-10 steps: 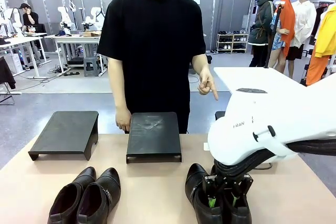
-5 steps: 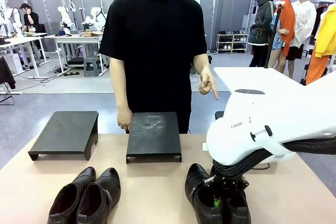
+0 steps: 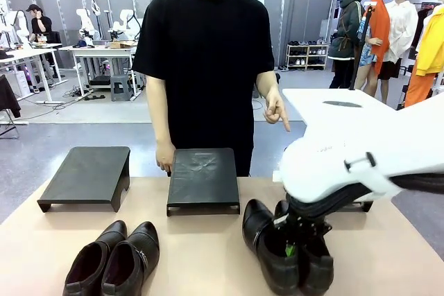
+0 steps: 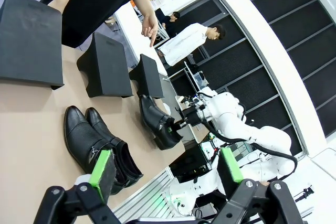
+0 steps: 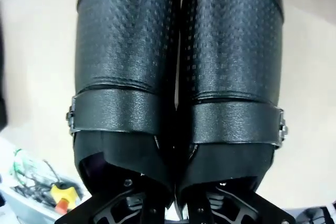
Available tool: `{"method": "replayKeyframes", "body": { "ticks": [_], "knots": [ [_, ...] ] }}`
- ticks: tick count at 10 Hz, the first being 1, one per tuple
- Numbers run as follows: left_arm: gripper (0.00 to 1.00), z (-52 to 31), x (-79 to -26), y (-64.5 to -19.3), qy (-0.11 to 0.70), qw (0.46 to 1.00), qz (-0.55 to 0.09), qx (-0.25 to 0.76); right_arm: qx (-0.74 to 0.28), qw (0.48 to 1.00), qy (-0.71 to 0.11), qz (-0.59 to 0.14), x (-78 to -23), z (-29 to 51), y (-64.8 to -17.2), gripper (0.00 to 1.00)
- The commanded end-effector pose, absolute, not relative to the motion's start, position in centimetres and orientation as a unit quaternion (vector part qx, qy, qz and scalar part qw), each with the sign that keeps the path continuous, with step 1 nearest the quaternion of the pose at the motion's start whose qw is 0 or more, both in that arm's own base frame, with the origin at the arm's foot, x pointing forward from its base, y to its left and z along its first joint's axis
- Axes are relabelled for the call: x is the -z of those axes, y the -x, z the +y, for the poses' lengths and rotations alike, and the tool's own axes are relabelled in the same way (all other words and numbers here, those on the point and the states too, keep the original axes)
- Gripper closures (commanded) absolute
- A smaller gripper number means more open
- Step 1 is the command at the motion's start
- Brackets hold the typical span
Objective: Place the shoes on the stand as instructed by the person.
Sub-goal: Pick up one pair of Shoes and place it on the Shoes Stand indicated by the person.
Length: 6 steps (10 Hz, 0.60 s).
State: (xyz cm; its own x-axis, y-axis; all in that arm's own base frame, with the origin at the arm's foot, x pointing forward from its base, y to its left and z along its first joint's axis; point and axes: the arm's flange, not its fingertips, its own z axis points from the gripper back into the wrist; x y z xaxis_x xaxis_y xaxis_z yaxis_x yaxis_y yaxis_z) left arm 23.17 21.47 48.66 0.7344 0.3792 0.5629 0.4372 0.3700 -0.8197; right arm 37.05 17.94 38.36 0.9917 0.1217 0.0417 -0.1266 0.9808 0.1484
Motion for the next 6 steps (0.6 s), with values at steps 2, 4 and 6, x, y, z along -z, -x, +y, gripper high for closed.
{"method": "replayKeyframes", "body": {
  "ticks": [2, 4, 6],
  "knots": [
    [0.0, 21.7, -48.8, -23.2, 0.562, 0.739, -0.369, 0.029, -0.095, 0.991, -0.075, -0.055, -48.0, 13.3, -36.4, 1.0],
    [0.0, 21.7, -48.8, -23.2, 0.562, 0.739, -0.369, 0.029, -0.11, 0.988, -0.087, -0.062, -52.6, 9.9, -36.9, 1.0],
    [0.0, 21.7, -48.8, -23.2, 0.562, 0.739, -0.369, 0.029, -0.099, 0.989, -0.071, -0.089, -54.2, 6.8, -38.5, 1.0]
  ]
}}
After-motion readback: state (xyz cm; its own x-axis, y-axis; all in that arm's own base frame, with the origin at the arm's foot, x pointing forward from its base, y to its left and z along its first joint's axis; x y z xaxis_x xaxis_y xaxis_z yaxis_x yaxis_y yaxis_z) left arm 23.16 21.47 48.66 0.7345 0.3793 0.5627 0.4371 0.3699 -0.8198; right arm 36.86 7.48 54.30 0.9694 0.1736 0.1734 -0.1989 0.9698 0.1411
